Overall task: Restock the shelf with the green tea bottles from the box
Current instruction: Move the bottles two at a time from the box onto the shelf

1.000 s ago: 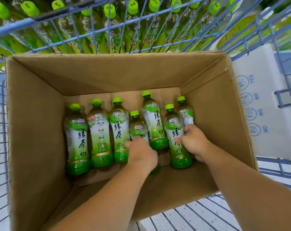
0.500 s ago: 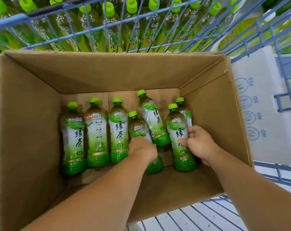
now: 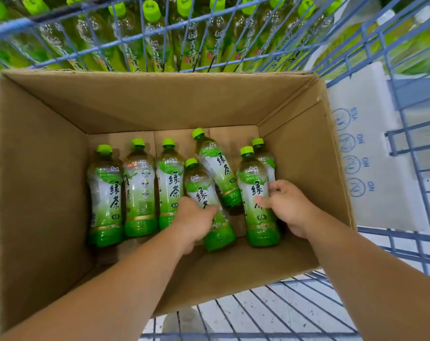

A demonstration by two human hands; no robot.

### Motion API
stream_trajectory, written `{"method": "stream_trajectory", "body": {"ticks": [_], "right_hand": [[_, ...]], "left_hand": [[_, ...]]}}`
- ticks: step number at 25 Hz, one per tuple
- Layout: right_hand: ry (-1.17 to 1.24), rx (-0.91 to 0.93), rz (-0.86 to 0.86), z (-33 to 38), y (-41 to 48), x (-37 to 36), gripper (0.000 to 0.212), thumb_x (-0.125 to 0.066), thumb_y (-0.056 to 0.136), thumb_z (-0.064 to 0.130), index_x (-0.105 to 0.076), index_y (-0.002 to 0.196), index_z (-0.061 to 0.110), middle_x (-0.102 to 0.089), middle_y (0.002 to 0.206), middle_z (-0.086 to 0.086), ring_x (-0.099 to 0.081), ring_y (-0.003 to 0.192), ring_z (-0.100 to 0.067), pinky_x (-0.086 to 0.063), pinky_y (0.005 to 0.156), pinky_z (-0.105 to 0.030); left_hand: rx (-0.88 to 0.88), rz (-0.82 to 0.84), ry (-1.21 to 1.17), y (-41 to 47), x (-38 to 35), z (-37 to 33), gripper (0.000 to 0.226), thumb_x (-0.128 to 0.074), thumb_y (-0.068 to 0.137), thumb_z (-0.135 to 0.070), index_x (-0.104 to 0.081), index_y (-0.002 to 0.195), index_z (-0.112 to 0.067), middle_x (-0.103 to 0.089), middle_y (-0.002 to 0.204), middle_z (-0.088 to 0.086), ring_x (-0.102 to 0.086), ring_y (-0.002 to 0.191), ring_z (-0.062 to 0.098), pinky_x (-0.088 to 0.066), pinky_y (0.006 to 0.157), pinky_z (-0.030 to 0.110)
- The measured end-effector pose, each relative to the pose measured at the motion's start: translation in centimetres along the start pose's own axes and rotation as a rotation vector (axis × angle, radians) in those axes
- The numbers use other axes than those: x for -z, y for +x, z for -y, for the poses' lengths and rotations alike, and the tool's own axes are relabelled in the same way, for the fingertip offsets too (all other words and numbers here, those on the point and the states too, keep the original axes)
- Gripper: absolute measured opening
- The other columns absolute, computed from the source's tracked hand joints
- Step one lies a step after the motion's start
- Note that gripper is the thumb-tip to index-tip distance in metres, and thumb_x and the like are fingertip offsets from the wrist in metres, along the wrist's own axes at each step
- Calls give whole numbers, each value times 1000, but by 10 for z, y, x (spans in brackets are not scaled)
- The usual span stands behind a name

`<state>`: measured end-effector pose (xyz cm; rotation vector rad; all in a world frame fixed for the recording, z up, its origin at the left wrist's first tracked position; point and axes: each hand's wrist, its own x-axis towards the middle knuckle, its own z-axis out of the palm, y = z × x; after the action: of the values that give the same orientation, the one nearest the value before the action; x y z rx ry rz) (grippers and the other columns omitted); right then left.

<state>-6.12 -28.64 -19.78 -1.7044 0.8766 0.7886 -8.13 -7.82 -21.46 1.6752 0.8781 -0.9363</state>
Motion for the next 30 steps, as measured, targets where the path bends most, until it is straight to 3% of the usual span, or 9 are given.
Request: {"method": "stream_trajectory", "body": {"ticks": [5, 8, 12, 16, 20, 22, 25, 30], "right_hand": [[101, 17, -18, 12, -32, -14, 23, -74, 86, 3, -69, 108, 10, -76, 105, -10, -72, 95, -24, -55, 77, -35], [174, 18, -30, 23, -60, -27, 26, -72, 88, 3, -70, 113, 9, -76, 106, -10, -73, 95, -26, -58, 86, -43], [224, 36, -36, 40, -104, -49, 23, -70, 89, 6, -70, 112, 11, -77, 105, -8, -74, 96, -28, -58, 88, -51], [271, 99, -62, 66, -156, -76, 21, -68, 91, 8, -69, 111, 13, -77, 107, -7, -74, 95, -25, -60, 83, -46], [293, 135, -102, 95, -207, -103, 29, -70, 91, 8, -65, 119, 10, -74, 112, -10, -71, 102, -29, -58, 88, -49], [304, 152, -108, 112, -232, -118, 26, -69, 91, 8, -66, 117, 11, -74, 112, -11, -71, 103, -30, -57, 89, -51], [323, 196, -114, 137, -268, -138, 19, -67, 92, 5, -68, 108, 15, -75, 109, -11, -72, 100, -31, -58, 87, -53], [294, 333, -157, 184, -312, -178, 27, -71, 88, 15, -66, 114, 19, -71, 114, -7, -71, 99, -27, -57, 88, -53]], "left_hand": [[-138, 67, 55, -28, 40, -1, 38, -79, 82, -28, -60, 112, -15, -72, 103, 2, -69, 95, 23, -57, 88, 47], [-155, 111, 29, -49, 73, -6, 43, -82, 79, -22, -61, 116, -15, -73, 107, 2, -70, 96, 22, -58, 88, 45], [-254, 80, 28, -78, 122, -16, 49, -88, 70, -21, -62, 111, -23, -73, 100, -3, -72, 86, 12, -60, 74, 33], [-336, 64, 30, -117, 172, -32, 46, -90, 66, -23, -60, 101, -29, -72, 96, -7, -71, 85, 12, -59, 74, 34], [-366, 102, 50, -158, 224, -47, 60, -86, 58, -37, -59, 109, -23, -71, 103, -4, -71, 91, 17, -60, 80, 42], [-379, 95, 44, -173, 252, -52, 54, -85, 60, -35, -62, 107, -21, -73, 101, -3, -71, 90, 18, -59, 82, 45], [-447, 91, 45, -193, 290, -59, 25, -84, 72, -20, -67, 89, -24, -76, 80, -9, -73, 74, 9, -61, 75, 42], [-487, 65, 78, -222, 359, -75, 43, -83, 74, -23, -58, 109, -18, -71, 99, 3, -72, 86, 18, -60, 74, 44]]}}
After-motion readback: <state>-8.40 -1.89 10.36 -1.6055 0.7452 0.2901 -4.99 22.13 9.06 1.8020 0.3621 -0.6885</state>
